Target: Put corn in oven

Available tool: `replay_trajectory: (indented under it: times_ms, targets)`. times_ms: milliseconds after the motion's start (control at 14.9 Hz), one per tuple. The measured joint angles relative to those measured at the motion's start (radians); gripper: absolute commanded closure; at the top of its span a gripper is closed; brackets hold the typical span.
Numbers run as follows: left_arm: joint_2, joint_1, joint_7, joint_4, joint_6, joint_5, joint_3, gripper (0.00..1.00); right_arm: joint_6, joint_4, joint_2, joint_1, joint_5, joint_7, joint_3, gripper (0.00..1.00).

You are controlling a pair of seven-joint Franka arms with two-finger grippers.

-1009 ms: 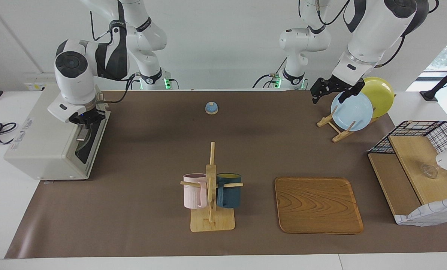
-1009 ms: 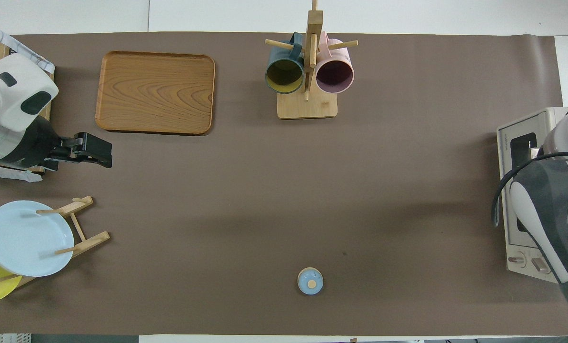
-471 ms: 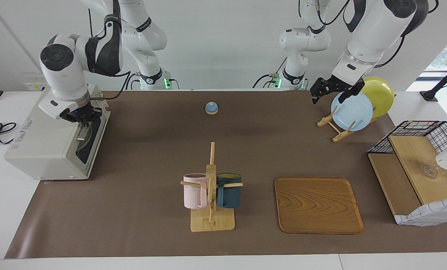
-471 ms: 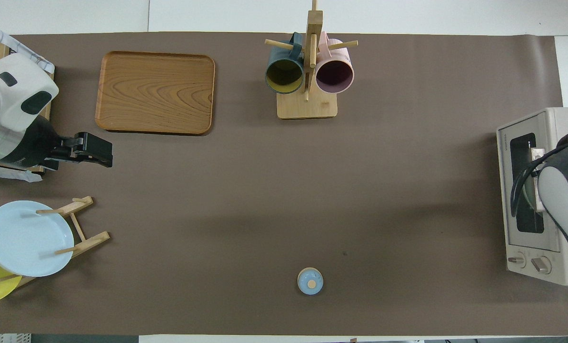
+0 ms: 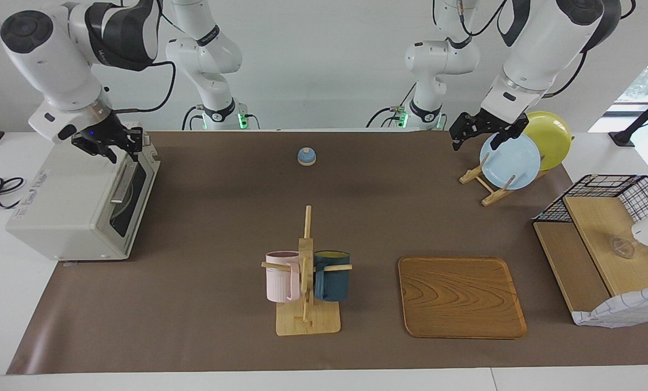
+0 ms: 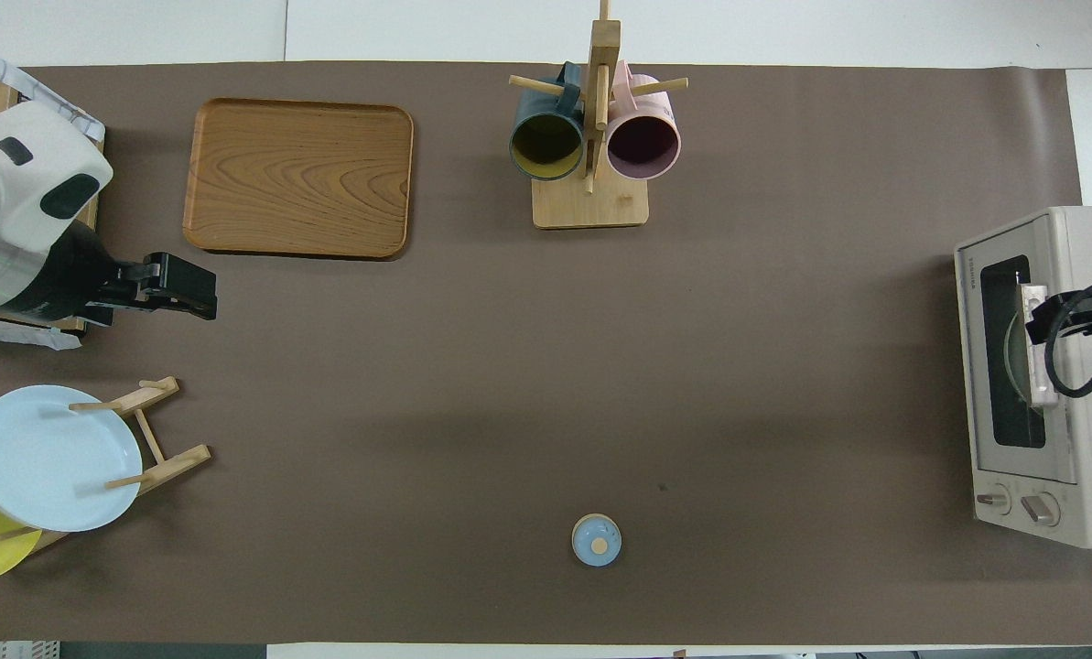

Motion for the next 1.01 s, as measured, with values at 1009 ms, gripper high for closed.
replay_trajectory:
  times_ms: [1009]
  targets:
    - [0.000,0.004,0.000,0.000,0.010,0.000,0.005,0.00,-0.027,0.042,-0.013,0.016,0.040,0.058,0.005,0.00]
